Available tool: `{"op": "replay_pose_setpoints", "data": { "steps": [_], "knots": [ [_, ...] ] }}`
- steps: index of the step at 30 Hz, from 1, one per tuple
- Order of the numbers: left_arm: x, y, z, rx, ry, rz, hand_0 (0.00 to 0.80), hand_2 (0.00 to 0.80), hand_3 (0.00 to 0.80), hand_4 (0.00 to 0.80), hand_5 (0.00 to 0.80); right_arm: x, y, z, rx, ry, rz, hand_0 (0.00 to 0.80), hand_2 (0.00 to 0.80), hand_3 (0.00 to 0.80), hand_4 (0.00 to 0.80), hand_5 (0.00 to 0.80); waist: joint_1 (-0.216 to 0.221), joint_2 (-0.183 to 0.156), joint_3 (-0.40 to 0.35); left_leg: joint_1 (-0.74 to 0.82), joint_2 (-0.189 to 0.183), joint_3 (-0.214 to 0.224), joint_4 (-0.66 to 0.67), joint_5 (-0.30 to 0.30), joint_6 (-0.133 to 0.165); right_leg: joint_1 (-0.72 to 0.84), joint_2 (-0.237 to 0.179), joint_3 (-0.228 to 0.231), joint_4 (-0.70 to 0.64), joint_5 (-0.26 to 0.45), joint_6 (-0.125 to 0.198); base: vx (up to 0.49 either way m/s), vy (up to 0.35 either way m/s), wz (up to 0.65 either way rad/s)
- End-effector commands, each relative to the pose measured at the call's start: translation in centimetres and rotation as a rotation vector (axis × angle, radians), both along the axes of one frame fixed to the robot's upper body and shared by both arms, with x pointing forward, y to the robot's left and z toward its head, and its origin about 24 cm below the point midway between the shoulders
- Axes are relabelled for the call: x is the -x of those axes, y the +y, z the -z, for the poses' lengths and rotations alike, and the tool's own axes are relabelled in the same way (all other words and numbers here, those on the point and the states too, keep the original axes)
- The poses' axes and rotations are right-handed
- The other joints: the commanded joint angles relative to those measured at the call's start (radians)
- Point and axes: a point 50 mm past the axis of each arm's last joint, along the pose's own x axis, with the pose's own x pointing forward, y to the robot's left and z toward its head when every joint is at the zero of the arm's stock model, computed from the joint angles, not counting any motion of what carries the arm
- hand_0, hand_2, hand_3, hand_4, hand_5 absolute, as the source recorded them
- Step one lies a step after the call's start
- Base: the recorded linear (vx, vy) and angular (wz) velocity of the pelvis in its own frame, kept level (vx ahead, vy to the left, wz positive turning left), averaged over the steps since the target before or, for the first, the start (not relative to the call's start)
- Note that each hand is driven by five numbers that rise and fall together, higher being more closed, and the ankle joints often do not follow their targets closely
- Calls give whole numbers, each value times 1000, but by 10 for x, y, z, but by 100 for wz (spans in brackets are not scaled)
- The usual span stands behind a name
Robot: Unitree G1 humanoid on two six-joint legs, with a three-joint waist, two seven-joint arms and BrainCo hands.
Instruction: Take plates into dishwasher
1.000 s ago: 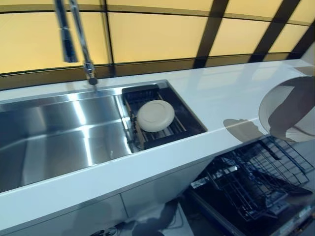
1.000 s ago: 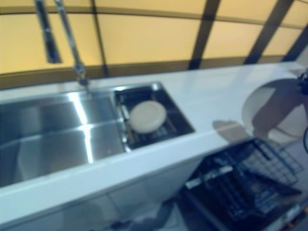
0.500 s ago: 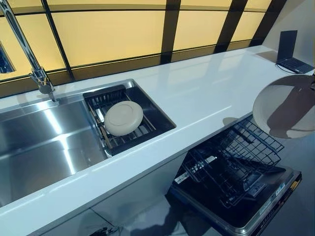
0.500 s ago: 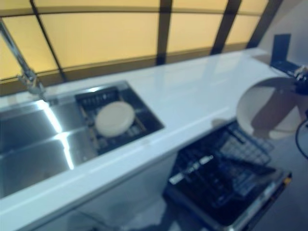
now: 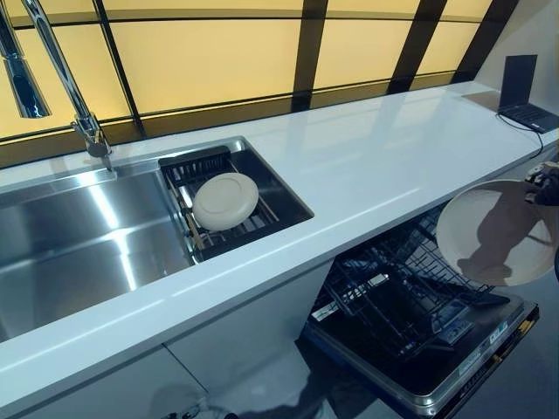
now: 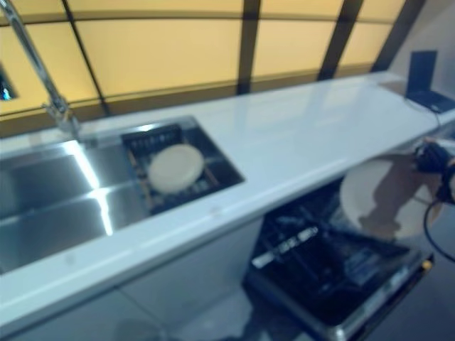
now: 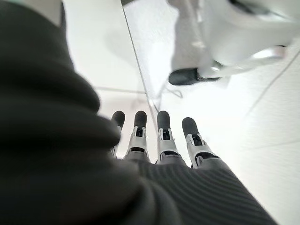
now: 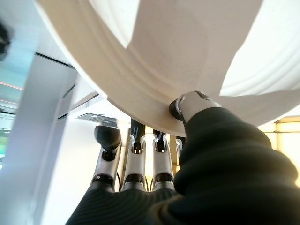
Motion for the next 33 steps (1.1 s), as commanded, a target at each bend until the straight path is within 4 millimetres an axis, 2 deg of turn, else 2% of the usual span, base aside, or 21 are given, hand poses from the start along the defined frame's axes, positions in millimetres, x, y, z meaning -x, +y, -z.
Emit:
{"op": "replay_pose_setpoints", "data": {
  "steps": [1,2,3,5,6,9,17,19,22,25,30,33],
  "knots": [
    [-17,-3,-3,10,-64,-36,0,0,0,0,0,-9,17,-6,13,-35,-51,800,800,800,800,800,52,-60,6,-69,-43,-69,231,-156,14,5,30,39,15,3,-28,-20,12,-41],
    [-19,-5,-3,10,-66,-36,0,0,0,0,0,-9,17,-2,9,-25,-48,800,800,800,800,800,51,-61,8,-56,-37,-74,259,-179,19,6,25,44,13,5,-26,26,66,-34],
    [-21,-5,-3,13,-68,-40,0,0,0,0,0,-8,16,1,16,-11,-48,800,800,800,800,800,44,-59,-2,15,-35,-84,198,-206,32,-6,20,43,18,0,-18,46,107,-7],
    [-29,-5,-5,14,-74,-14,0,0,0,0,0,-5,13,11,22,-15,-26,800,800,800,800,800,24,-31,-12,104,-38,-115,6,-164,24,-27,34,35,19,4,-9,11,135,6],
    [-33,-7,-5,15,-79,8,0,0,0,0,0,-3,11,20,19,-19,1,800,800,800,800,800,14,-20,-10,111,-39,-116,-20,-157,18,-33,36,28,16,13,-2,-59,107,31],
    [-44,-11,-8,8,-109,35,0,0,0,0,0,0,7,33,32,-25,65,800,800,800,800,800,5,-5,2,86,-54,-140,-20,-155,19,-62,33,35,3,42,15,-120,98,24],
    [-39,-7,-8,16,-119,-1,0,0,0,0,0,1,2,53,58,-40,202,800,800,800,800,800,5,19,6,74,-64,-124,-20,-163,30,-81,20,43,-1,47,30,-75,75,2],
    [-38,-11,-6,32,-121,-10,0,0,0,0,0,2,1,66,68,-43,277,800,800,800,800,800,3,26,2,77,-65,-116,-20,-168,31,-78,19,48,-1,43,29,-47,67,-4],
    [-38,-16,-4,41,-117,-7,0,0,0,0,0,1,10,81,65,-69,290,800,800,800,800,800,2,33,3,83,-65,-110,-20,-171,36,-72,19,55,-1,43,30,-41,49,-1],
    [-35,-20,-3,52,-117,-12,0,0,0,0,0,0,23,86,95,-125,289,800,800,800,800,800,1,38,3,86,-65,-105,-20,-173,39,-70,19,62,-1,43,32,-24,46,-1],
    [-36,-30,-1,68,-121,-20,0,0,0,0,0,1,41,95,258,-222,272,800,800,800,800,800,1,48,4,85,-67,-101,-20,-176,48,-69,20,72,-1,43,34,-16,37,-2],
    [-33,-33,1,76,-116,-25,0,0,0,0,0,6,49,105,240,-251,250,800,800,800,800,800,1,55,2,86,-70,-104,-20,-177,52,-67,20,77,-1,42,36,1,11,0]
  ]
}}
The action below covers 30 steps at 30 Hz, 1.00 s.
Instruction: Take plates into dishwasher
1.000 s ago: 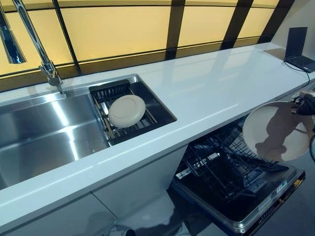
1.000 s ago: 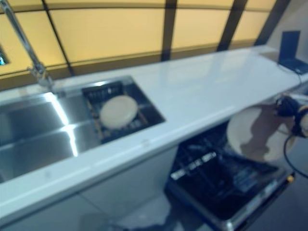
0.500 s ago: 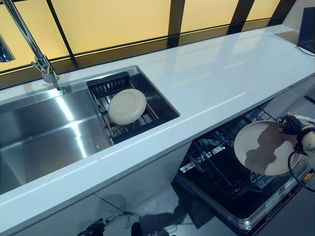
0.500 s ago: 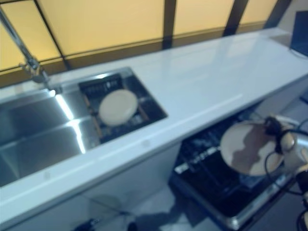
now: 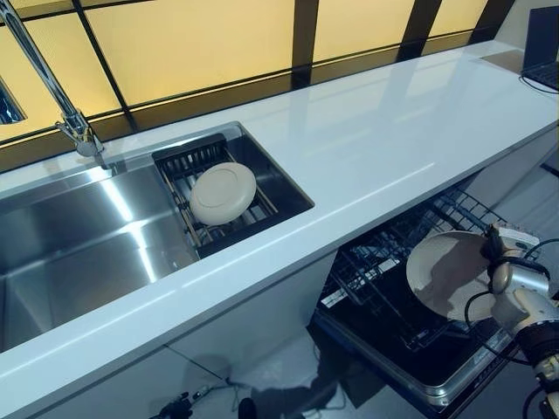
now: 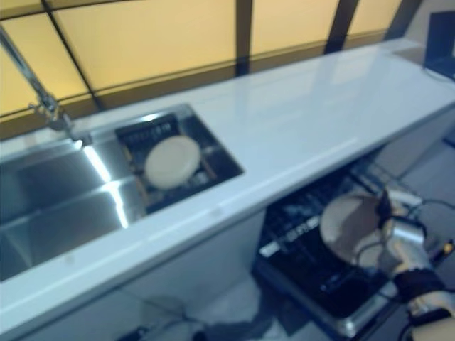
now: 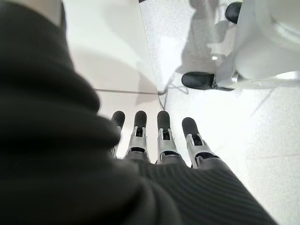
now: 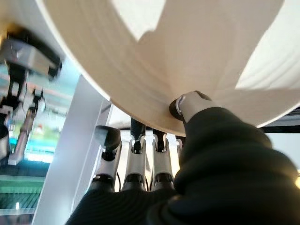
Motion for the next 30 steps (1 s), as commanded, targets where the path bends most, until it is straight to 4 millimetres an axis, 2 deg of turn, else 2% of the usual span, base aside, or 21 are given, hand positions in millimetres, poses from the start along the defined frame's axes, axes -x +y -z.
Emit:
{"op": "replay_pose_setpoints", "data": {
  "steps": [1,3,9,15,30],
  "knots": [
    [-3,-4,1,-5,0,1,0,0,0,0,0,1,6,-20,94,-151,-12,800,800,800,800,800,12,-16,-30,95,-63,19,-1,-173,68,-53,21,55,-2,34,39,0,0,0],
    [-1,-5,2,-4,5,2,0,0,0,0,0,5,9,-9,86,-156,-19,800,800,800,800,800,14,-14,-32,95,-65,17,-1,-175,71,-53,20,54,-2,34,39,0,0,0],
    [3,-8,3,-4,11,-3,0,0,0,0,0,5,17,-5,113,-198,-61,800,800,800,800,800,21,-11,-38,102,-67,13,-1,-178,75,-45,18,54,-2,31,40,17,9,0],
    [4,-9,4,-5,13,-2,0,0,0,0,0,8,22,13,89,-185,-69,800,800,800,800,800,29,-7,-41,97,-70,9,-1,-179,80,-47,14,47,-2,31,43,0,0,0],
    [3,-9,3,0,10,13,0,0,0,0,0,-1,37,30,81,-149,-70,800,800,800,800,800,51,9,-31,82,-77,-7,-1,-172,83,-56,6,36,-2,33,43,0,0,0]
  ]
}}
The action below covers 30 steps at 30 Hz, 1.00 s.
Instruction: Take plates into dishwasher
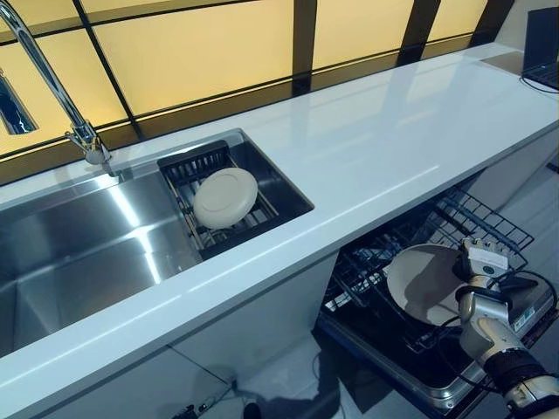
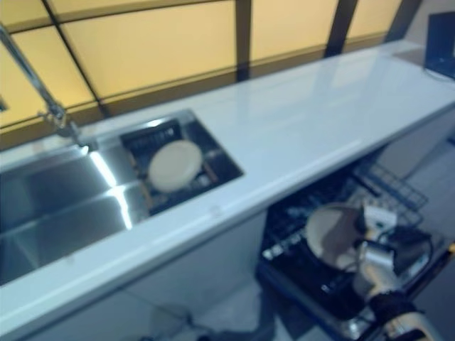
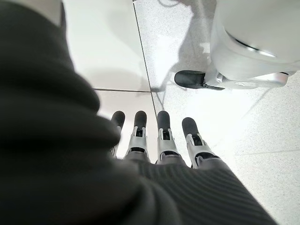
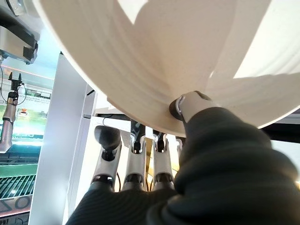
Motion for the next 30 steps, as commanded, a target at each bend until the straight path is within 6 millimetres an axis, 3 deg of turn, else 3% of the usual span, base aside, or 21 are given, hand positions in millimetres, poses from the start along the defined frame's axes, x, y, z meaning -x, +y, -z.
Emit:
{"op": "replay_pose_setpoints", "data": {
  "steps": [1,10,30],
  "knots": [
    [-12,-1,-3,-5,-32,23,0,0,0,0,0,-14,6,-13,50,-82,1,800,800,800,800,800,45,-16,-17,70,-78,-7,0,-170,84,-68,6,36,-2,34,43,0,0,0],
    [-13,-4,-2,-1,-34,38,0,0,0,0,0,-18,20,8,-46,-26,25,800,800,800,800,800,61,-4,-7,63,-82,-21,0,-167,85,-71,-1,25,-2,34,41,0,0,0],
    [-14,-5,-2,7,-39,32,0,0,0,0,0,-37,48,11,-174,93,13,800,800,800,800,800,81,-3,8,57,-85,-28,0,-163,84,-73,-8,13,-2,35,36,0,1,0]
  ]
}}
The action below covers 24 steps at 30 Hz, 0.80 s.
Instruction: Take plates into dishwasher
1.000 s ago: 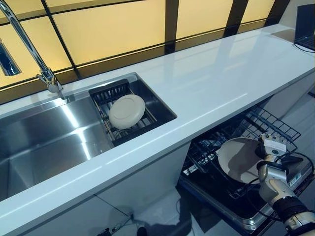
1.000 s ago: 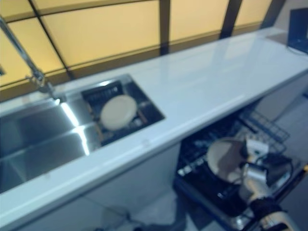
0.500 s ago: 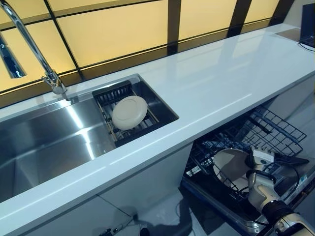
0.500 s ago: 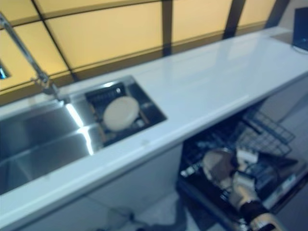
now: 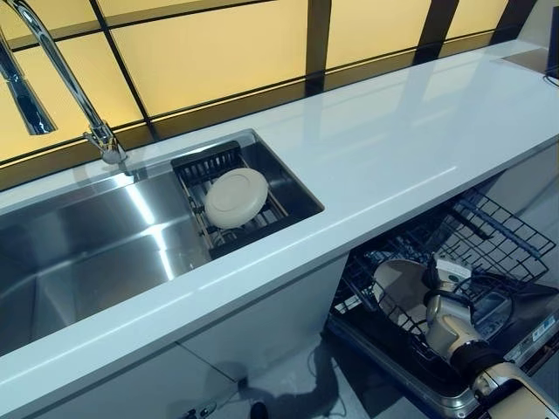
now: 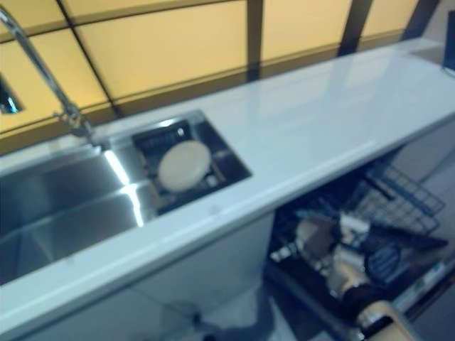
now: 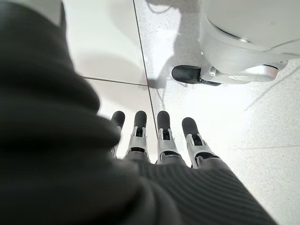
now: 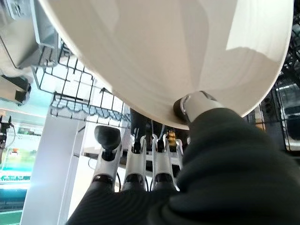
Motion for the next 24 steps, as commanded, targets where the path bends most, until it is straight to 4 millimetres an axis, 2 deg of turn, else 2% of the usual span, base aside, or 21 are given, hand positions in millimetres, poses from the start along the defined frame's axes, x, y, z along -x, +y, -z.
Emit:
{"op": "replay_pose_setpoints", "data": {
  "steps": [1,2,3,10,20,24],
  "knots": [
    [-19,-2,-3,-3,-46,17,0,0,0,0,0,-26,16,-25,-19,-60,-34,800,800,800,800,800,32,-32,24,75,-83,-17,0,-163,84,-58,-7,24,1,35,36,0,0,0],
    [-19,-1,-3,-4,-45,15,0,0,0,0,0,-26,17,-26,-39,-78,-31,637,637,637,637,637,31,-33,24,77,-83,-16,0,-164,84,-57,-7,25,1,36,36,0,0,0],
    [-18,-1,-3,-5,-45,14,0,0,0,0,0,-26,17,-28,-49,-88,-32,0,0,0,0,0,30,-35,25,78,-83,-15,0,-165,84,-56,-7,27,1,36,36,0,0,0],
    [-19,-2,-4,-5,-52,0,0,0,0,0,0,-27,20,-37,-97,-136,-34,0,0,0,0,0,22,-42,33,82,-80,-4,0,-165,85,-55,-4,35,1,40,37,0,0,0],
    [-17,1,-4,-10,-61,-27,0,0,0,0,0,-16,5,-46,-161,-187,1,0,0,0,0,0,1,-54,37,91,-76,8,0,-169,86,-50,0,51,1,41,37,0,0,0],
    [-14,3,-4,-9,-61,-42,0,0,0,0,0,-9,-7,-65,-160,-245,2,0,0,0,0,0,-15,-61,37,103,-74,17,0,-171,86,-42,2,64,1,43,39,5,2,-1]
  ]
}}
